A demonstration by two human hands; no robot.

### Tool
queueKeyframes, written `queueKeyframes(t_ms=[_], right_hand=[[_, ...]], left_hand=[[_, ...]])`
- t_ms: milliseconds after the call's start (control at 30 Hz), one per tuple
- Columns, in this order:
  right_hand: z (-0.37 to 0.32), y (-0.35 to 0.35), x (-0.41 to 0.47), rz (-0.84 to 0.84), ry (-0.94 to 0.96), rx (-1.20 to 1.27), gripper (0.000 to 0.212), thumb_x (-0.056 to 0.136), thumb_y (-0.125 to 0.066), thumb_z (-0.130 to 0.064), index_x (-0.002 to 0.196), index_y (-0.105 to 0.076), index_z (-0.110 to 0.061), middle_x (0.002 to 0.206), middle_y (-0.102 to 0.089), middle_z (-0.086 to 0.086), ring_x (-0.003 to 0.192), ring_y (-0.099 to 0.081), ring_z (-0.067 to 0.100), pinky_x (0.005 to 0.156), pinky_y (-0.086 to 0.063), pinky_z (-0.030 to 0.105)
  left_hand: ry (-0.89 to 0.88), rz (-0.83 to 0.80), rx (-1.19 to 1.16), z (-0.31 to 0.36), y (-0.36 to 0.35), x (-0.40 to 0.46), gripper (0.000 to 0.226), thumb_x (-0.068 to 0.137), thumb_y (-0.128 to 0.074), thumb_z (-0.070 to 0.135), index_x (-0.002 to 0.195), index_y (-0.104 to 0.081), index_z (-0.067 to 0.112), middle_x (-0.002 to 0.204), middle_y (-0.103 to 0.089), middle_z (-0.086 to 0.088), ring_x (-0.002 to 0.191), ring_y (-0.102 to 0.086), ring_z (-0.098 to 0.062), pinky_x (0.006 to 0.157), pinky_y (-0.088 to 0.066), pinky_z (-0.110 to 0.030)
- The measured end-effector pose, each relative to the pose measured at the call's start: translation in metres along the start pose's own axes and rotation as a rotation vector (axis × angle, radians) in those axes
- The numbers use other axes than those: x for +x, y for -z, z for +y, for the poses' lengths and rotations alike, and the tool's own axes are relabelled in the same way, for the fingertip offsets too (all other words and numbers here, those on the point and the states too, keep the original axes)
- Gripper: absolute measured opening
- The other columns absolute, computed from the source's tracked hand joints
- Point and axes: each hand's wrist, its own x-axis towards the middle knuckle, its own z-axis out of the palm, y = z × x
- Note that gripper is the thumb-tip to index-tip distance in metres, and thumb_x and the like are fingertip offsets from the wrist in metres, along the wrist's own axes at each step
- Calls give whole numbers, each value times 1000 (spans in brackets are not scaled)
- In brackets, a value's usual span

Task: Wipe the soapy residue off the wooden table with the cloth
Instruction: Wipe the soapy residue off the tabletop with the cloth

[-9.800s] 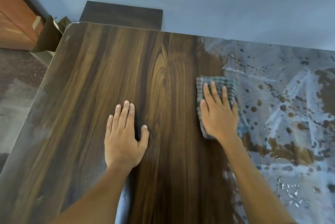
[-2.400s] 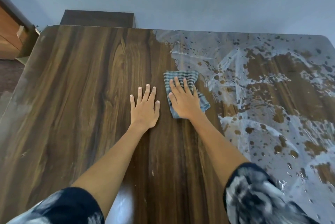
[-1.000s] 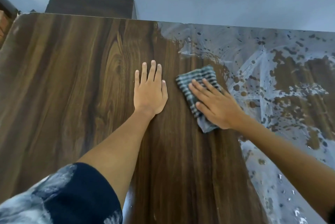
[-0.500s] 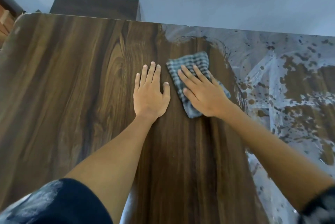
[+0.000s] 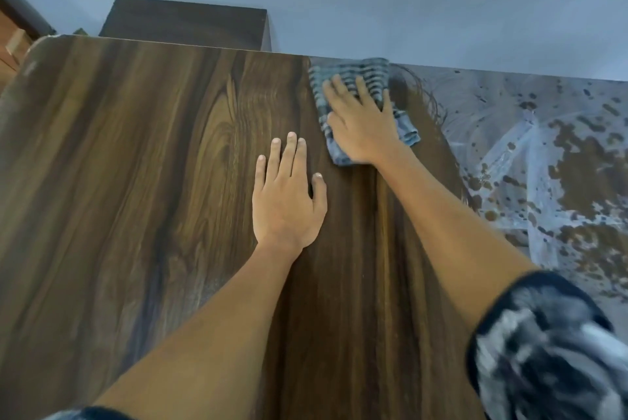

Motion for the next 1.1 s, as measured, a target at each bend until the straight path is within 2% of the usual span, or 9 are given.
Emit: queueKeyframes(t_ms=[67, 133, 300, 400, 533, 633, 700, 933, 1100], right_hand=[[1, -7, -33, 18, 150, -35, 53, 101, -15, -38, 151, -1, -28, 158, 3, -10, 145, 8, 18, 114, 3, 48], [11, -10, -66, 14, 188, -62, 56, 96, -5, -43, 150, 2, -30, 156, 6, -14, 144, 11, 14, 114, 5, 42], [33, -1, -22, -5, -150, -23, 56, 101, -13, -40, 150, 7, -24, 158, 12, -5, 144, 13, 22, 114, 9, 48], [17, 3, 33, 7, -210, 2, 58, 101, -14, -40, 151, 4, -19, 158, 8, -1, 144, 10, 30, 111, 14, 55], [-11, 3, 49, 22, -38, -56, 55, 101, -15, -39, 151, 3, -21, 159, 6, -2, 144, 9, 27, 110, 13, 54], [-10, 0, 10, 33, 214, -89, 53, 102, -18, -35, 151, 1, -26, 158, 4, -8, 145, 7, 19, 113, 12, 48], [6, -1, -15, 11, 258, -86, 53, 101, -20, -32, 151, 0, -28, 157, 4, -12, 145, 8, 14, 114, 14, 44], [10, 9, 37, -9, -102, -95, 55, 100, -14, -35, 151, 2, -20, 159, 5, -2, 145, 6, 26, 109, 19, 48], [-22, 7, 61, 35, 7, -83, 54, 101, -16, -35, 151, 1, -22, 159, 4, -2, 145, 5, 29, 110, 14, 51]], left_hand=[[1, 12, 4, 0, -1, -1, 59, 94, -24, 38, 147, -20, 12, 155, -18, -2, 144, -8, -18, 116, -3, -35], [-4, 29, 13, 1, -2, 0, 59, 93, -23, 39, 146, -22, 12, 155, -20, -3, 144, -10, -18, 116, -4, -35], [-6, 35, 16, 0, -5, 2, 59, 93, -22, 39, 145, -25, 11, 154, -23, -3, 143, -13, -19, 116, -7, -37], [4, 39, 13, 0, -5, 2, 59, 92, -22, 38, 145, -27, 12, 153, -25, -3, 143, -14, -19, 116, -9, -37], [2, 33, 24, 0, -4, 2, 59, 92, -21, 39, 145, -26, 12, 153, -23, -2, 143, -13, -18, 116, -8, -37], [-3, 40, 24, 0, -4, 1, 60, 92, -22, 38, 144, -27, 10, 153, -25, -3, 143, -14, -18, 116, -8, -36], [-3, 38, 18, 0, -4, 2, 59, 92, -22, 38, 144, -28, 10, 153, -25, -3, 143, -15, -18, 116, -8, -36], [7, 41, 3, 0, -5, 2, 59, 92, -23, 38, 144, -28, 12, 153, -26, -2, 143, -15, -19, 117, -12, -39], [9, 30, 30, 0, -4, 2, 61, 91, -17, 41, 146, -24, 13, 154, -22, -1, 143, -12, -17, 117, -8, -36]])
